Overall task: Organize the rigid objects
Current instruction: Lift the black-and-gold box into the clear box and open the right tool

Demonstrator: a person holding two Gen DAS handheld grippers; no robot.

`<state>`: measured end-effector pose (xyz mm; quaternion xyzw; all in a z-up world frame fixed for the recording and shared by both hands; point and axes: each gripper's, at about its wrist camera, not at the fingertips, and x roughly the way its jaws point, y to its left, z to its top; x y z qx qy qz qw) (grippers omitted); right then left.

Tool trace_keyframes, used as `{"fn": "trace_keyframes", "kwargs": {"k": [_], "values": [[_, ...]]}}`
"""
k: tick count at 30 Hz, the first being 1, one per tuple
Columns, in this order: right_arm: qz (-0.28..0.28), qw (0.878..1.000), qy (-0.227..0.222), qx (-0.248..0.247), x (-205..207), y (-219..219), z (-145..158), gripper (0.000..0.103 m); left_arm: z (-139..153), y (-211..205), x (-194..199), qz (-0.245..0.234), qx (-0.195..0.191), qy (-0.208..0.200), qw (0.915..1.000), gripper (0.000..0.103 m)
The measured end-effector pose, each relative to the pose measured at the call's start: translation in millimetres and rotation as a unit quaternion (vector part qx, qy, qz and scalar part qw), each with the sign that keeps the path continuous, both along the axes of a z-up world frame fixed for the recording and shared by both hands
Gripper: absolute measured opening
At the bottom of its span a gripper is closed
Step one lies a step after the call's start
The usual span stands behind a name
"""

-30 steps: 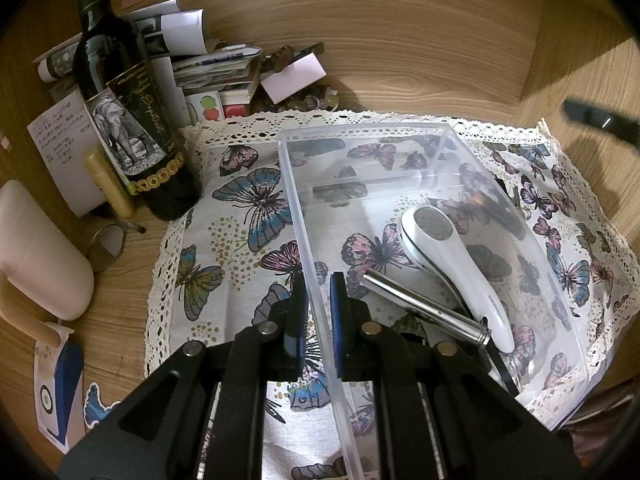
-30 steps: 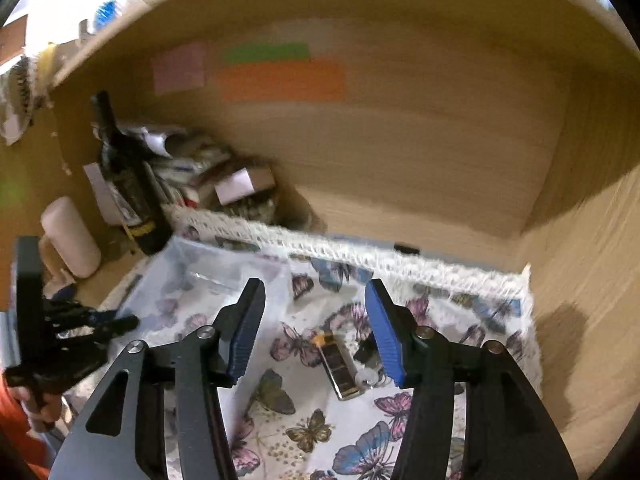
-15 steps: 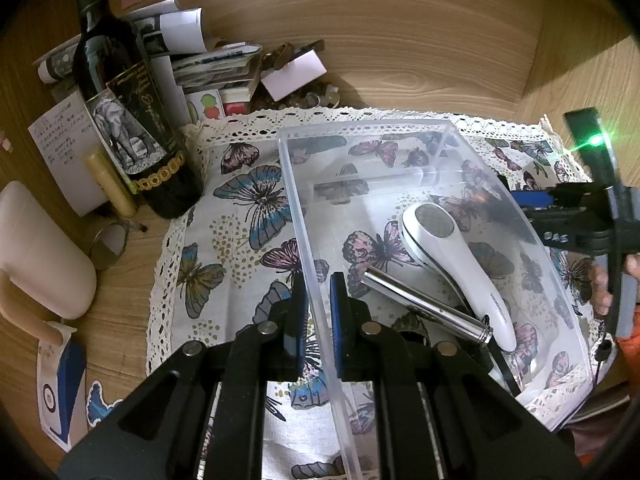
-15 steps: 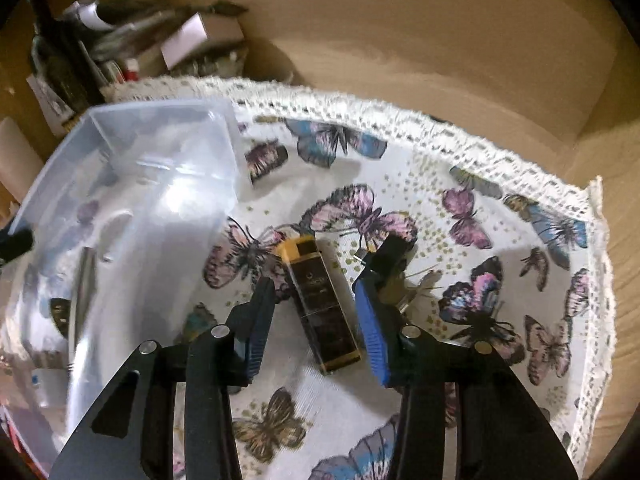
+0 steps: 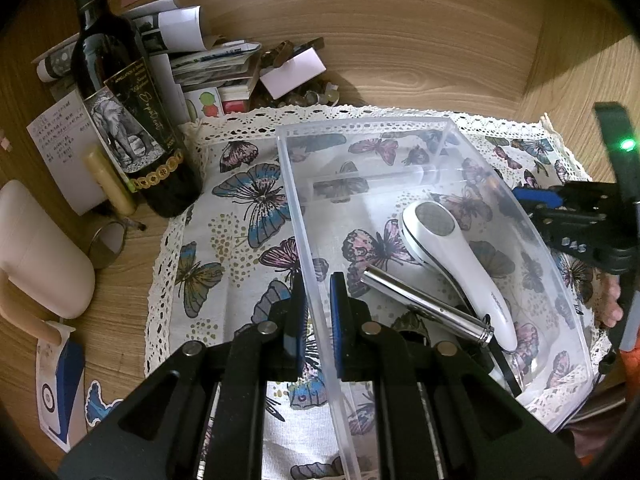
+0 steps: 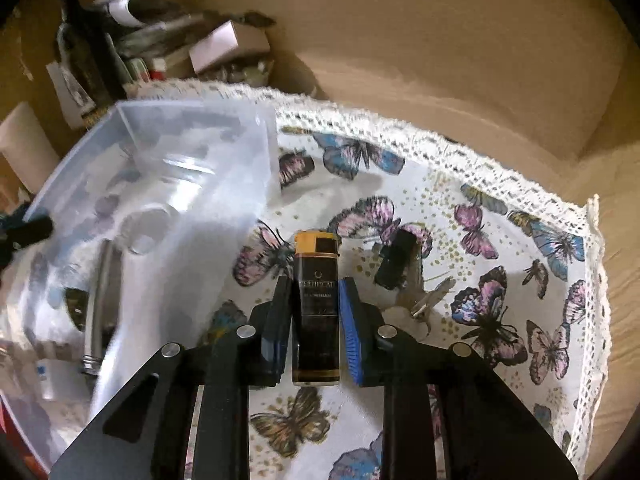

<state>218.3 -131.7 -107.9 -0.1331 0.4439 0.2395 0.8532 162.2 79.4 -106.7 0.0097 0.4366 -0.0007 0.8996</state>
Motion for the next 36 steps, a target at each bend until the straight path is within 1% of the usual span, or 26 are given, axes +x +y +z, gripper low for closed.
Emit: {"fn": "trace_keyframes", "kwargs": {"k": [6, 9, 16, 26, 30, 36], "values": [[0.004, 0.999, -0.036, 0.031, -18, 0, 37, 0.022, -1, 0, 0, 0.000, 0.000, 0.000, 1.0000, 0.010], [0.010, 0.998, -0.056, 0.036, -20, 5, 51, 0.022, -1, 0, 0, -0.001, 0.000, 0.001, 1.0000, 0.010], [0.036, 0.994, -0.088, 0.048, -34, 23, 68, 0.022, -1, 0, 1, -0.001, -0.001, 0.001, 1.0000, 0.010], [0.100, 0.989, -0.081, 0.067, -56, 59, 68, 0.022, -1, 0, 1, -0.001, -0.001, 0.000, 1.0000, 0.010], [0.116, 0.989, -0.062, 0.063, -55, 74, 57, 0.022, -1, 0, 1, -0.002, -0.001, 0.000, 1.0000, 0.010], [0.120, 0.991, -0.022, 0.052, -45, 86, 34, 0.022, -2, -2, 1, -0.003, -0.002, 0.000, 1.0000, 0.010]]}}
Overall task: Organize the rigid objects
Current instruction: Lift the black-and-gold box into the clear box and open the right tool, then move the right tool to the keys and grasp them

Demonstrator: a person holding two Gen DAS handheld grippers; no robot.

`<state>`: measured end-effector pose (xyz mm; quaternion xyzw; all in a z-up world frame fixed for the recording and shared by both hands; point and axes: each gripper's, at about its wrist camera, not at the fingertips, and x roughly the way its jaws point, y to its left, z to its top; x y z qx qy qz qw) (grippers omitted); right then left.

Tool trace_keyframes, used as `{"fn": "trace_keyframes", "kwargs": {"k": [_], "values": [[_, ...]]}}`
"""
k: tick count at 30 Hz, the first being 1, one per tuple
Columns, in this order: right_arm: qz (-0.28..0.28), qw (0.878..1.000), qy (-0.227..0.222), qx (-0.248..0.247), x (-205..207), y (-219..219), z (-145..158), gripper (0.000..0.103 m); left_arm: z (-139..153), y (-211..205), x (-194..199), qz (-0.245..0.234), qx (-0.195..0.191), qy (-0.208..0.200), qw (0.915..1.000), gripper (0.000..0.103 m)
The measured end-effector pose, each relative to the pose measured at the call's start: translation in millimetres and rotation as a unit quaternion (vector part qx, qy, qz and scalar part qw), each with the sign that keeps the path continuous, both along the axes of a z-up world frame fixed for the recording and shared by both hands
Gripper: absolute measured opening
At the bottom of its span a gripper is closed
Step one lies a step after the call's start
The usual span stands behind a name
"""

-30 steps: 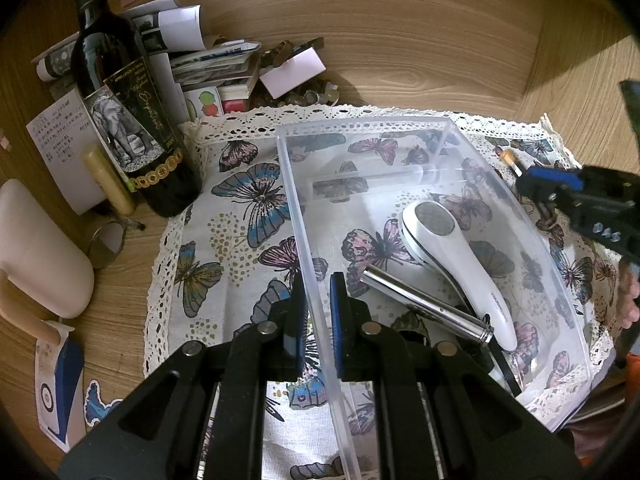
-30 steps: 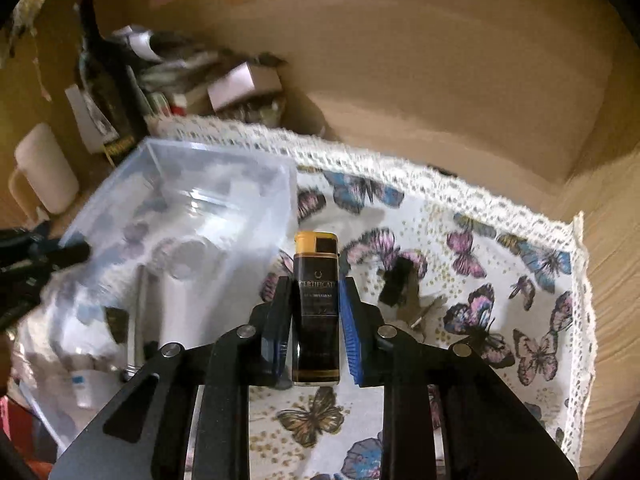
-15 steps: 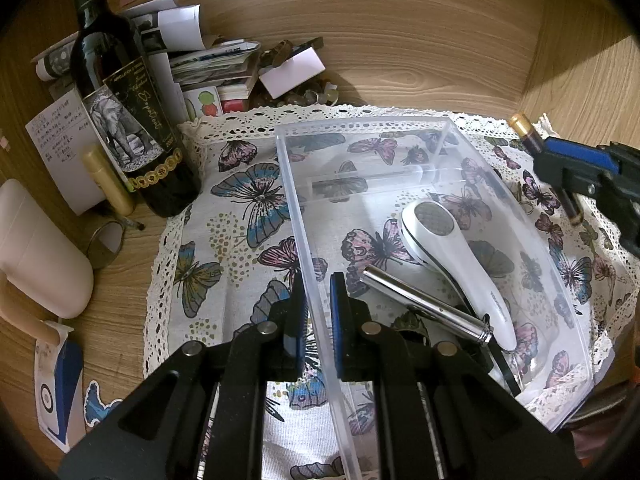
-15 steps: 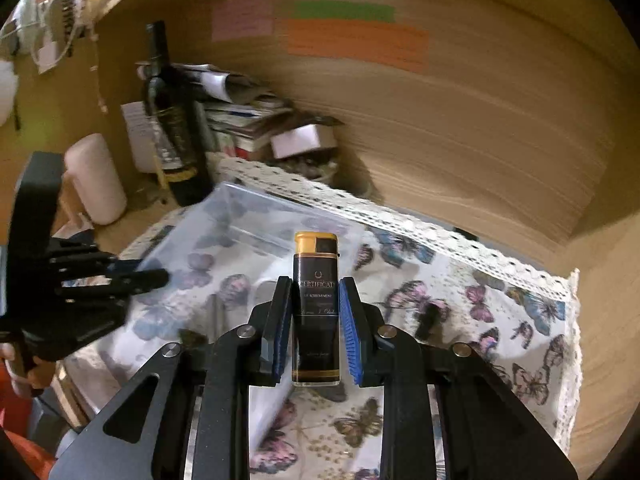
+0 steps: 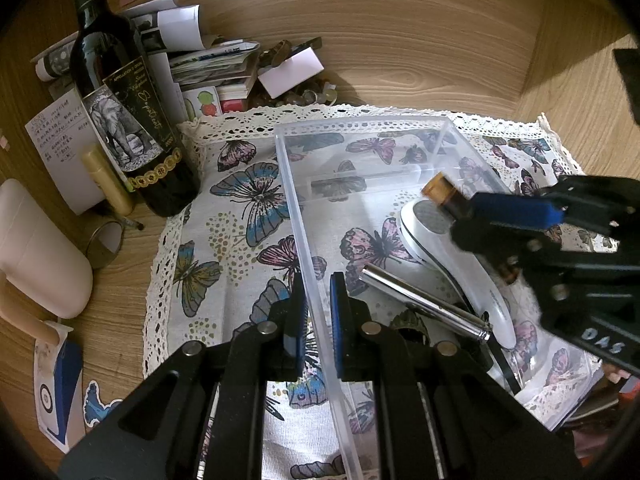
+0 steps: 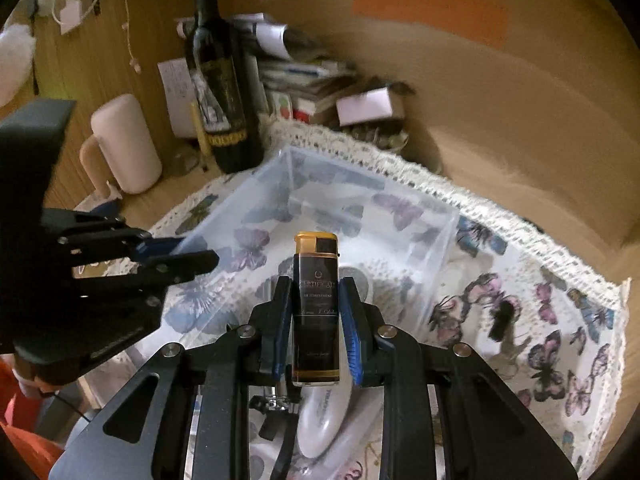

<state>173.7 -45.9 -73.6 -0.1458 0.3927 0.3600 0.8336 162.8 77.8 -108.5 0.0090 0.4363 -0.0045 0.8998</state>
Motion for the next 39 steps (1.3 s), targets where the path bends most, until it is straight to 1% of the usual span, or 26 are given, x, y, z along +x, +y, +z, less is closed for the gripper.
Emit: {"fn": "trace_keyframes", "kwargs": {"k": [7, 14, 21, 25, 30, 35, 39], "values": [[0.011, 1.000, 0.028, -0.011, 1, 7, -13, 0.022, 1, 1, -1, 0.000, -0.002, 0.000, 1.0000, 0.010], [0.010, 1.000, 0.014, -0.009, -5, 5, -5, 0.022, 1, 1, -1, -0.001, -0.002, 0.000, 1.0000, 0.010], [-0.010, 1.000, -0.002, 0.000, -4, -5, 6, 0.023, 1, 1, -1, -0.001, -0.002, 0.000, 1.0000, 0.010], [-0.038, 0.999, -0.014, 0.012, 1, -20, 16, 0.024, 1, 1, -1, -0.001, -0.002, 0.000, 1.0000, 0.010], [-0.090, 0.995, -0.028, 0.020, 11, -53, 26, 0.026, 1, 1, -1, -0.001, -0.001, -0.001, 1.0000, 0.010], [-0.152, 0.988, -0.026, 0.014, 29, -92, 25, 0.029, 1, 1, -2, -0.001, -0.002, -0.001, 1.0000, 0.010], [-0.190, 0.981, -0.020, 0.020, 42, -117, 19, 0.030, 2, 1, -2, -0.001, 0.000, -0.001, 1.0000, 0.010]]}}
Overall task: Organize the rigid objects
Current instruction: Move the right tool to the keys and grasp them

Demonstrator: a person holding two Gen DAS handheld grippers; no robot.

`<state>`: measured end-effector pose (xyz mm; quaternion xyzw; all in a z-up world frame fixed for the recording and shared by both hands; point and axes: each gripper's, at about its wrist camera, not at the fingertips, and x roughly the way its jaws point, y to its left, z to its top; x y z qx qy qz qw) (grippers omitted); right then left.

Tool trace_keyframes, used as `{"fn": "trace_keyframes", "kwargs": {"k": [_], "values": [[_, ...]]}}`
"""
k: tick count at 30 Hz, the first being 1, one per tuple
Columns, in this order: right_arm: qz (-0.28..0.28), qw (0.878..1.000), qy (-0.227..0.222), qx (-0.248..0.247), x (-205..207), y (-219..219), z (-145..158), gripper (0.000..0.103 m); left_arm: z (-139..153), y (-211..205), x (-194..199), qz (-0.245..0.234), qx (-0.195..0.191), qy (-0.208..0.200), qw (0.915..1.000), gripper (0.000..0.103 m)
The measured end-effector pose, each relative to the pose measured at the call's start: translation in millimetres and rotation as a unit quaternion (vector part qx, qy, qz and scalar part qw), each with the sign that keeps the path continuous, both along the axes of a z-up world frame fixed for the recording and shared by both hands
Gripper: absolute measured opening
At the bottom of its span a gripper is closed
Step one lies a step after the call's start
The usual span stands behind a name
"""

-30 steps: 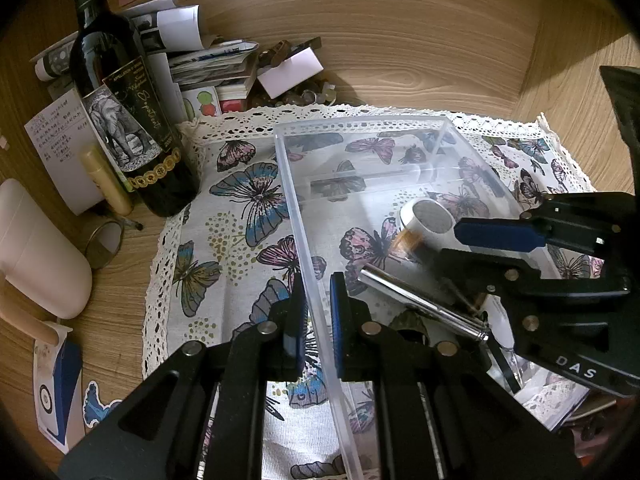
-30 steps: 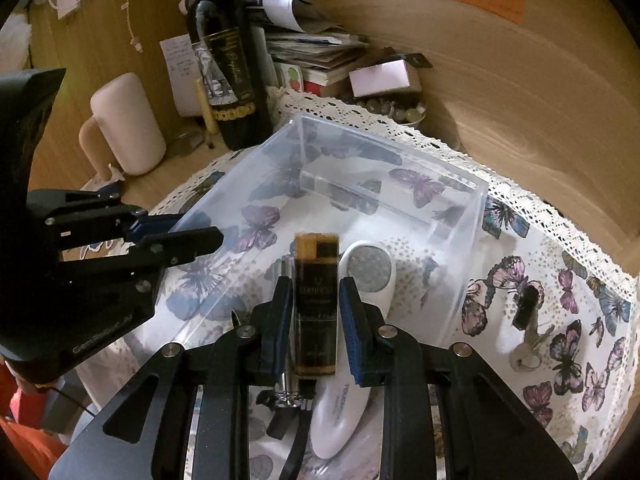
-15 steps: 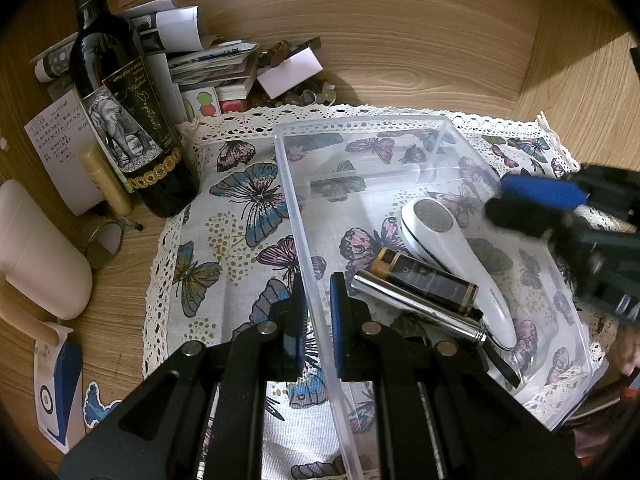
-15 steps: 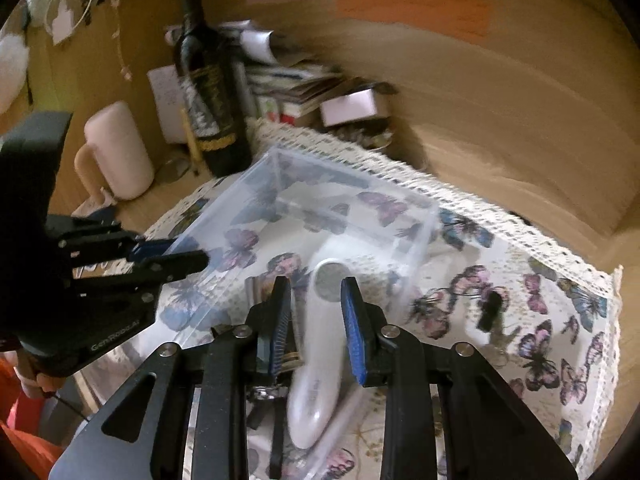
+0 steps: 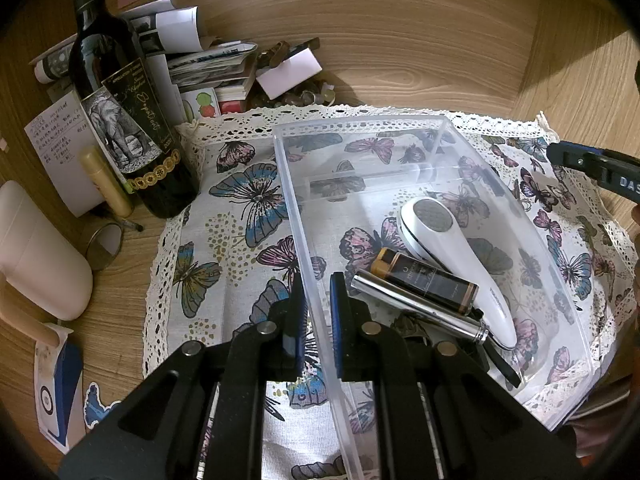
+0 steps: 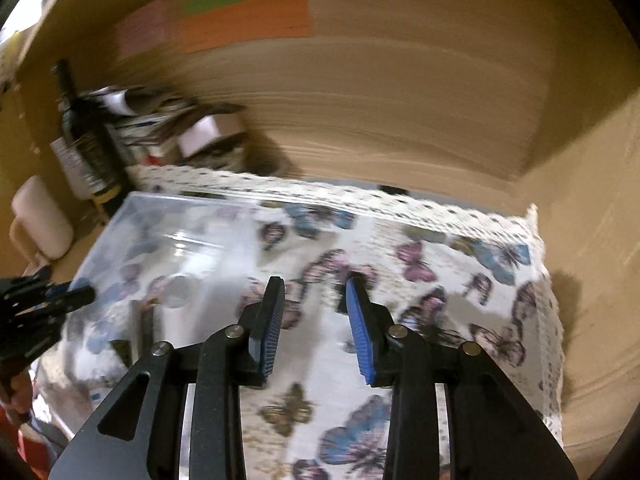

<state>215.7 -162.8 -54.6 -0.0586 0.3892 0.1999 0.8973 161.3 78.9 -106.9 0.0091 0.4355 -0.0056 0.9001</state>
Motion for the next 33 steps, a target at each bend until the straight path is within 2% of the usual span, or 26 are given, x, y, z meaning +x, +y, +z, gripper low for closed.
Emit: {"fn": "trace_keyframes", "kwargs": {"k": [4, 6, 8, 16, 21, 22, 26, 32, 33], "values": [[-0.024, 1.000, 0.017, -0.005, 12, -15, -13, 0.033, 0, 0, 0, 0.000, 0.000, 0.000, 1.0000, 0.010], [-0.031, 0.999, 0.029, -0.007, 17, -17, -22, 0.041, 0, 0, 0, 0.000, -0.001, 0.000, 1.0000, 0.010], [-0.034, 0.998, 0.042, -0.012, 22, -19, -32, 0.043, -1, 0, 0, 0.000, -0.001, 0.002, 1.0000, 0.010], [-0.022, 0.994, 0.099, -0.045, 37, -9, -76, 0.044, -3, 1, 3, -0.003, -0.002, 0.008, 1.0000, 0.010], [-0.023, 0.993, 0.098, -0.055, 42, -5, -87, 0.044, -3, 2, 3, -0.003, -0.002, 0.008, 1.0000, 0.010], [-0.024, 0.994, 0.097, -0.051, 43, -6, -87, 0.044, -3, 2, 3, -0.003, -0.002, 0.008, 1.0000, 0.010], [-0.027, 0.994, 0.087, -0.052, 45, -6, -88, 0.028, -3, 2, 3, -0.003, -0.003, 0.008, 1.0000, 0.010], [-0.030, 0.995, 0.083, -0.040, 49, -11, -82, 0.026, -3, 2, 3, -0.003, -0.003, 0.008, 1.0000, 0.010], [-0.030, 0.996, 0.079, -0.039, 46, -12, -80, 0.021, -3, 2, 3, -0.003, -0.003, 0.008, 1.0000, 0.010]]}}
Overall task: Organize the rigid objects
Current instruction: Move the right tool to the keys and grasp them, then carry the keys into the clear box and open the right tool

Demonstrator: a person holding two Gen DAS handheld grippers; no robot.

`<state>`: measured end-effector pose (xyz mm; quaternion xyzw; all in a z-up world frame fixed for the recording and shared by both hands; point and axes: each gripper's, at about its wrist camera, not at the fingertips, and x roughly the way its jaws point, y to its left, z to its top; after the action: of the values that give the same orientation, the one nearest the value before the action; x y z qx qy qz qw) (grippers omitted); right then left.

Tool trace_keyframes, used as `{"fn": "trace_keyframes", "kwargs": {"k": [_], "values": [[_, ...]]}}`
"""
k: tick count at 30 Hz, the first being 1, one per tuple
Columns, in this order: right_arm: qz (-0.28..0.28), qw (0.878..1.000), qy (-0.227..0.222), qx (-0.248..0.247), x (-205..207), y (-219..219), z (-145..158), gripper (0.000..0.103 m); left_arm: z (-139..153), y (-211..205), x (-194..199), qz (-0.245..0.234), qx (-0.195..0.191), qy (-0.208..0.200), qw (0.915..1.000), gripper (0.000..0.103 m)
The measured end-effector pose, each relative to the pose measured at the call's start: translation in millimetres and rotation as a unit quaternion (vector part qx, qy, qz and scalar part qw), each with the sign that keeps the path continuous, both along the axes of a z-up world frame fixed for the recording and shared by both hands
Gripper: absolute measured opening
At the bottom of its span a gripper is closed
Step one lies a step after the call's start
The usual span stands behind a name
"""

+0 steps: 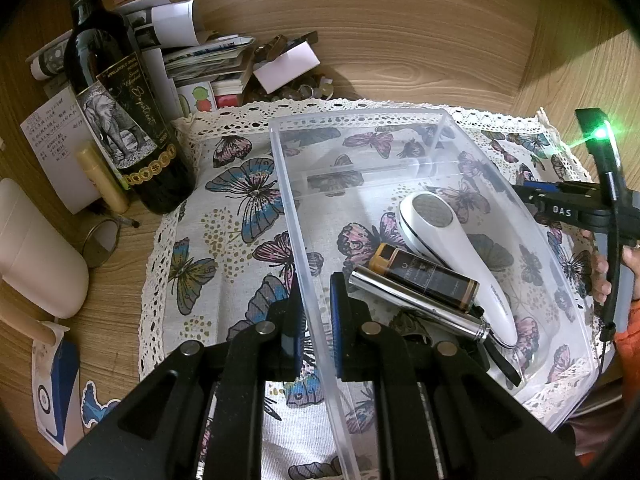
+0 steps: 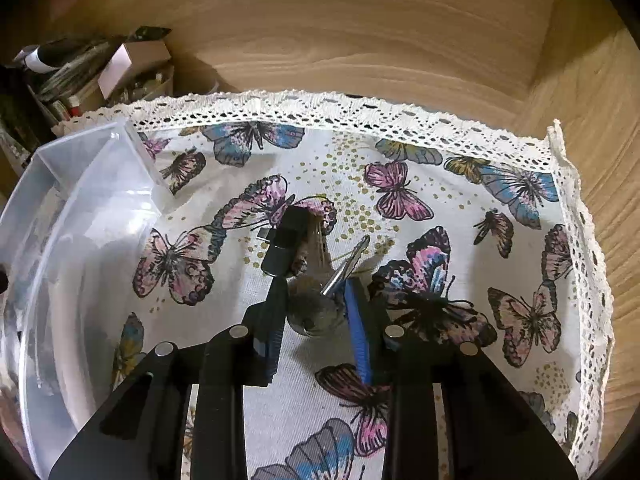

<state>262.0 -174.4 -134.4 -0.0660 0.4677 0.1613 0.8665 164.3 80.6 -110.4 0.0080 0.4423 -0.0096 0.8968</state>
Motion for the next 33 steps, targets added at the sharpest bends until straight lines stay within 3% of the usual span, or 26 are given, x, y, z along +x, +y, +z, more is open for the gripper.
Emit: {"fn": "trace_keyframes", "kwargs": {"k": [1, 2, 3, 19, 33], "values": [[0.000, 1.000, -0.004, 0.002, -1, -1, 3, 0.020, 0, 0, 0, 0.000, 0.000, 0.000, 1.0000, 0.010], [0.000, 1.000, -0.006, 0.002, -4, -2, 6, 0.009, 0, 0, 0, 0.000, 0.000, 0.000, 1.0000, 0.010], [0.001, 1.000, -0.009, 0.004, -8, -4, 9, 0.008, 0, 0, 0, 0.000, 0.000, 0.000, 1.0000, 0.010], [0.024, 0.995, -0.098, 0.027, -49, 4, 75, 0.006, 0, 0, 0, 0.000, -0.001, -0.001, 1.0000, 0.010], [0.081, 0.979, -0.178, 0.063, -91, 35, 133, 0.006, 0, -2, -1, -0.002, -0.003, -0.004, 1.0000, 0.010]]}}
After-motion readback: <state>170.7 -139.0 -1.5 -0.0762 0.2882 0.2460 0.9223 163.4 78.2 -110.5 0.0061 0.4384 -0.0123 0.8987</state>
